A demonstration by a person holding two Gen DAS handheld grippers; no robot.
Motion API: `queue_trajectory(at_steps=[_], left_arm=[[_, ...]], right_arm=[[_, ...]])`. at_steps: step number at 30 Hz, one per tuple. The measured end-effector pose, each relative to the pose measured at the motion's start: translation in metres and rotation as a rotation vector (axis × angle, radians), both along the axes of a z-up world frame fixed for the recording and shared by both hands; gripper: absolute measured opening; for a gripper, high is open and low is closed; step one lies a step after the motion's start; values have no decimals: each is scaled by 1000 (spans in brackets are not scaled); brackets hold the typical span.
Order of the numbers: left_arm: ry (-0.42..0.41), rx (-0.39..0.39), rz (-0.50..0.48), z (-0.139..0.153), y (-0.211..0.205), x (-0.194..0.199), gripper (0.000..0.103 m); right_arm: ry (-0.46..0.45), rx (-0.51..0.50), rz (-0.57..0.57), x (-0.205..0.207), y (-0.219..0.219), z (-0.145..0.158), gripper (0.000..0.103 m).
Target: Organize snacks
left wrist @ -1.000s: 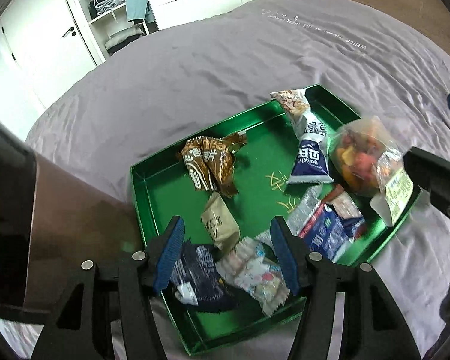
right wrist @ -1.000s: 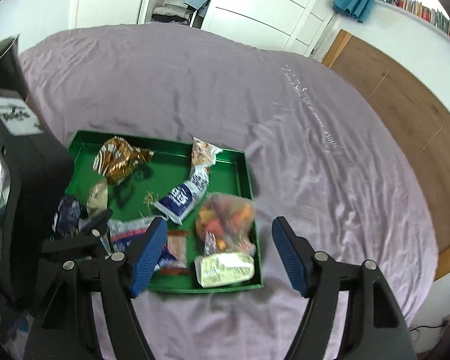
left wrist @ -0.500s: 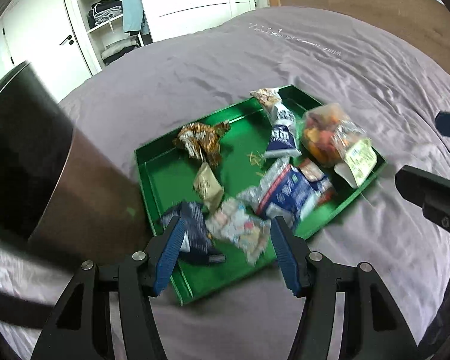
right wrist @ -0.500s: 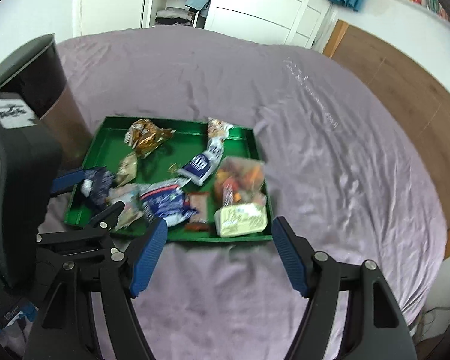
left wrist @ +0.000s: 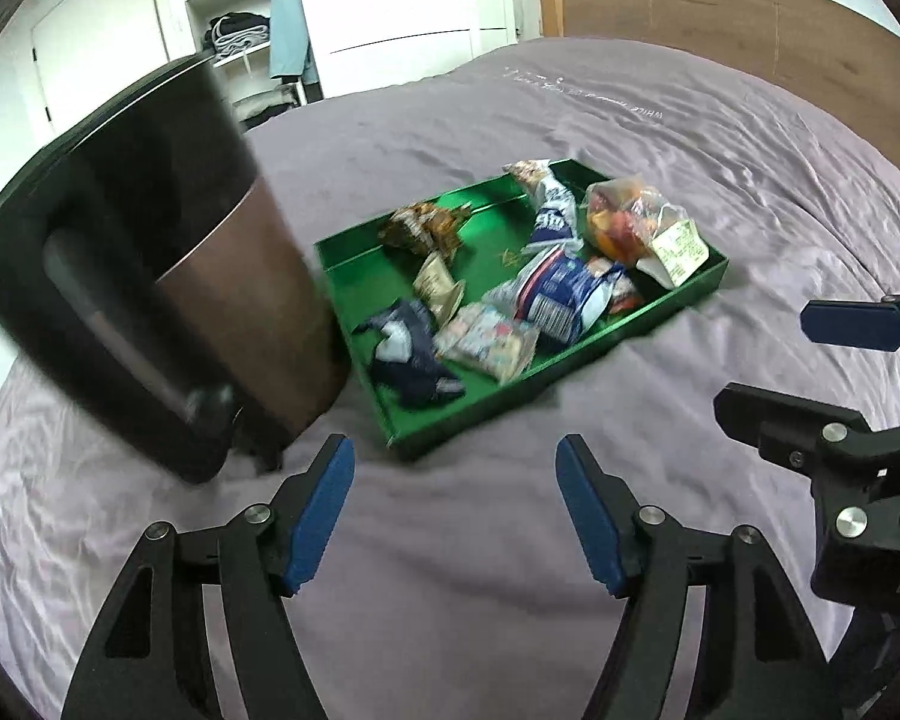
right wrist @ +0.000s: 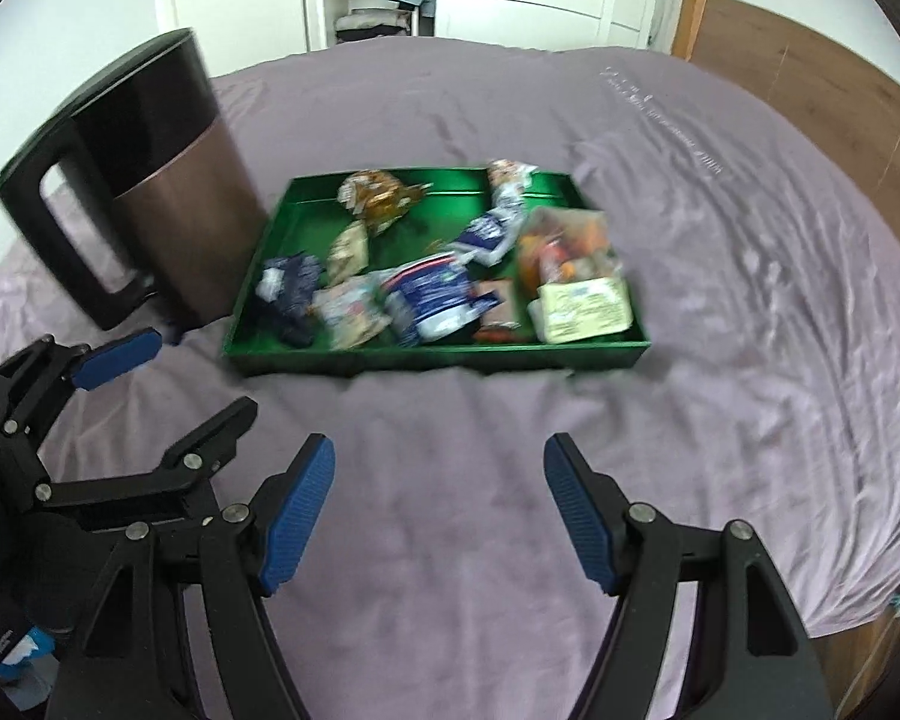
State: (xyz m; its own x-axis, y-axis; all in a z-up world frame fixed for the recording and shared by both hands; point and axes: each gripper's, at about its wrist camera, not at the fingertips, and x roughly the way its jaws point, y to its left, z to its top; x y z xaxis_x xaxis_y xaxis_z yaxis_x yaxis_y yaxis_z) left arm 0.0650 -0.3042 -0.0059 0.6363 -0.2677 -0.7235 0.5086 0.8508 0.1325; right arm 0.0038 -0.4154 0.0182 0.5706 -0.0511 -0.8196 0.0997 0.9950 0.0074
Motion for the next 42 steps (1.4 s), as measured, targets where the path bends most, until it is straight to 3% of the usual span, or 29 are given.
queue_trajectory(at_steps=[21,30,42], left_arm=[[15,68,208,-13,116,-27,64],[23,84,251,-17,138,-31,64],[67,90,255,-34,135,-26,64]], right_arm=[[-89,294,85,-6,90,-16,87],[-67,296,101,-8,104,-22,87],[-34,259,97,-9,102,-36,87]])
